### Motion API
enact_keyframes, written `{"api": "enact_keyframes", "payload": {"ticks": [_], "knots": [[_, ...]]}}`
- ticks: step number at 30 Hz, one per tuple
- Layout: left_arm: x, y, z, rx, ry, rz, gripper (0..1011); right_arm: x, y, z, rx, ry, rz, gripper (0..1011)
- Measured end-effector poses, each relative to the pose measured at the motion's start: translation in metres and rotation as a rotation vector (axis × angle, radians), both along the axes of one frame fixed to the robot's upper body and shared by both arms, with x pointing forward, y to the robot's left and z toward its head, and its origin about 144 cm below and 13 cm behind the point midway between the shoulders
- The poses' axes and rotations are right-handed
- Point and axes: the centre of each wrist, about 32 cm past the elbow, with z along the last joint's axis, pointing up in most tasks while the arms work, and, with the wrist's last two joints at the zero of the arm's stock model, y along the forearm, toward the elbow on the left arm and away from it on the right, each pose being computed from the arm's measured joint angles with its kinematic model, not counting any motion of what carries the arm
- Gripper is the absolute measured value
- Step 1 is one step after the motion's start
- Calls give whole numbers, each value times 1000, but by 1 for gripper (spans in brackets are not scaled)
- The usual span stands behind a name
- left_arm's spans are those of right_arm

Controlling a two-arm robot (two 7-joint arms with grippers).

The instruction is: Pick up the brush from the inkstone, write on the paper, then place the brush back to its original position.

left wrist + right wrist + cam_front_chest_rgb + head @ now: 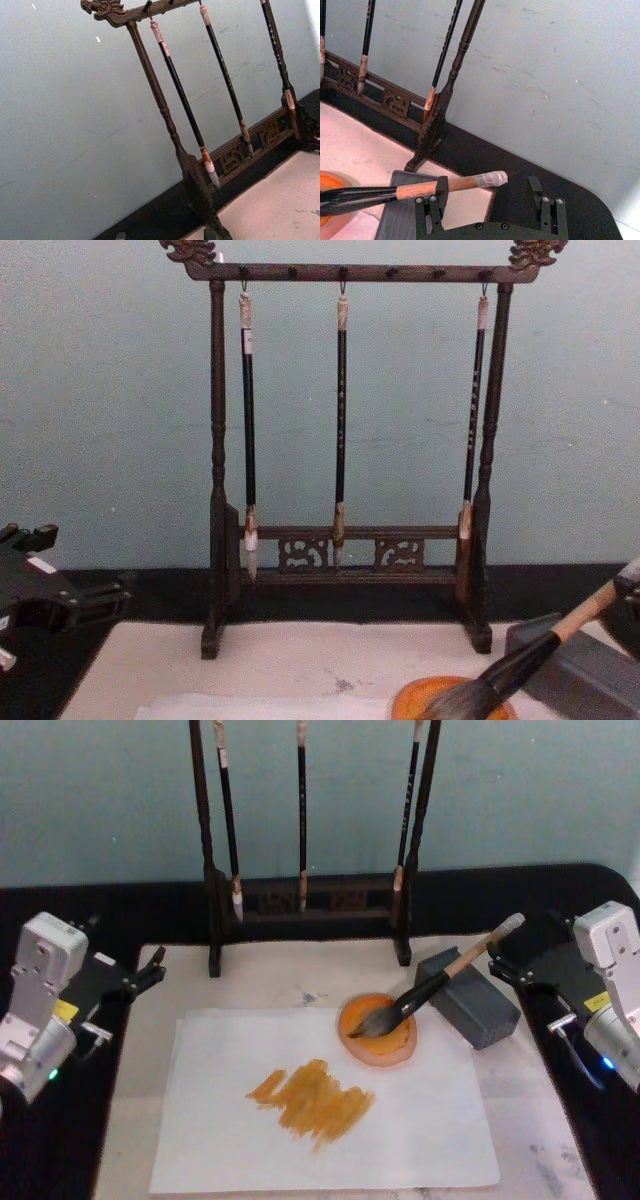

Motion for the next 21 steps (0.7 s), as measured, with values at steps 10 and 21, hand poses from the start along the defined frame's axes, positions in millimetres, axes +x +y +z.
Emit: {"api": "enact_keyframes", "payload": {"ticks": [10,21], "knots": [[0,0,0,0,0,0,1010,0,0,0,0,0,0,1000],[0,0,0,0,0,0,1009,0,0,0,0,0,0,1000]]}}
